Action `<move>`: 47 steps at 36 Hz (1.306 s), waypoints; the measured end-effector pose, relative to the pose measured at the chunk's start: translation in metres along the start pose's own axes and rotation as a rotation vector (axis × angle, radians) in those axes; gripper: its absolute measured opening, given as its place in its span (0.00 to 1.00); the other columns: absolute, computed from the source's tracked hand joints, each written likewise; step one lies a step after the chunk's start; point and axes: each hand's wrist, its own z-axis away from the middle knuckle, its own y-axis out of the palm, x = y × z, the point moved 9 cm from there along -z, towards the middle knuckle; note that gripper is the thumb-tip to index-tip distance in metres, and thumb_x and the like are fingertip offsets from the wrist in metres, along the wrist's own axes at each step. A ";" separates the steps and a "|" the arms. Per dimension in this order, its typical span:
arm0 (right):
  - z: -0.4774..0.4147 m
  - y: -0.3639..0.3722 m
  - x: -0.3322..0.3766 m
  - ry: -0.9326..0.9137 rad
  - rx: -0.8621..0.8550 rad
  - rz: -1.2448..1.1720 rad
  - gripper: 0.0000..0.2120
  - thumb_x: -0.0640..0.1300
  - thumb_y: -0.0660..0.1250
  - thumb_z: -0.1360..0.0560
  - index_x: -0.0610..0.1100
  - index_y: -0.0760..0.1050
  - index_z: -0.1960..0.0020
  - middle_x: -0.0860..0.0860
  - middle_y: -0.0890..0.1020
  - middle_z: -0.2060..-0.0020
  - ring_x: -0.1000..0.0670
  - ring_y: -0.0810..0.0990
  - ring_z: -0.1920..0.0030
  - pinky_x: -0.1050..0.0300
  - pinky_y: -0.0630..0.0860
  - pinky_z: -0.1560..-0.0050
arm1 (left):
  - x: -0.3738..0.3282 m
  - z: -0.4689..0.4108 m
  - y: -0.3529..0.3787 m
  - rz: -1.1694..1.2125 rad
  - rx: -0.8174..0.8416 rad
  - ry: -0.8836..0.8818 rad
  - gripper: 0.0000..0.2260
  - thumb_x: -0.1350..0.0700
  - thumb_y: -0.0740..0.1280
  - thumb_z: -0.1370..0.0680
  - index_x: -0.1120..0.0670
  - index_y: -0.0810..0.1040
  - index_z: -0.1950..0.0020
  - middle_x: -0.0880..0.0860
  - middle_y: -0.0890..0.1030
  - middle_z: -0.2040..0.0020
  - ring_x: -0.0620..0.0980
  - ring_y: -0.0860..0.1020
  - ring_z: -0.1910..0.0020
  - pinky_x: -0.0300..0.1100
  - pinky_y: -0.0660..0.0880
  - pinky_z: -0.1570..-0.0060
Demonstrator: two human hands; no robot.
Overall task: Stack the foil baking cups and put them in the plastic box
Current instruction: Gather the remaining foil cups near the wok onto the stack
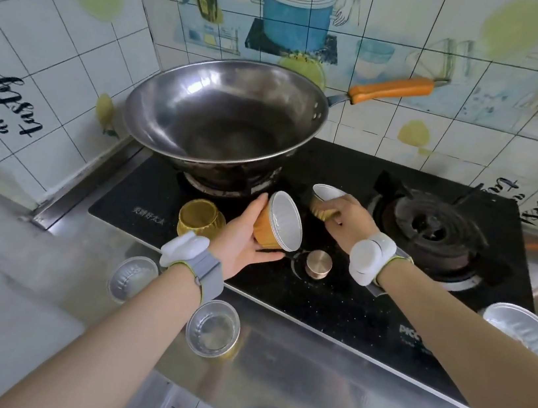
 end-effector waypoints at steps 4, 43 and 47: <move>0.005 -0.011 0.006 0.003 -0.044 -0.131 0.11 0.35 0.60 0.26 0.45 0.75 0.48 0.46 0.75 0.46 0.45 0.78 0.52 0.61 0.69 0.53 | 0.000 0.001 0.000 -0.005 -0.012 0.009 0.24 0.41 0.60 0.23 0.49 0.66 0.30 0.57 0.72 0.33 0.57 0.75 0.39 0.51 0.78 0.52; 0.067 -0.003 0.053 -0.275 0.175 -0.390 0.16 0.47 0.57 0.21 0.47 0.68 0.34 0.51 0.70 0.38 0.54 0.72 0.47 0.79 0.69 0.53 | 0.012 0.030 0.005 0.070 -0.046 0.068 0.27 0.40 0.60 0.24 0.50 0.65 0.28 0.59 0.73 0.32 0.58 0.76 0.38 0.49 0.80 0.54; 0.066 0.009 0.058 -0.239 0.244 -0.406 0.26 0.50 0.59 0.22 0.47 0.56 0.27 0.50 0.60 0.28 0.51 0.64 0.31 0.60 0.65 0.33 | 0.013 0.034 0.003 0.071 -0.055 0.069 0.27 0.40 0.61 0.24 0.51 0.65 0.28 0.59 0.73 0.33 0.59 0.76 0.38 0.46 0.82 0.59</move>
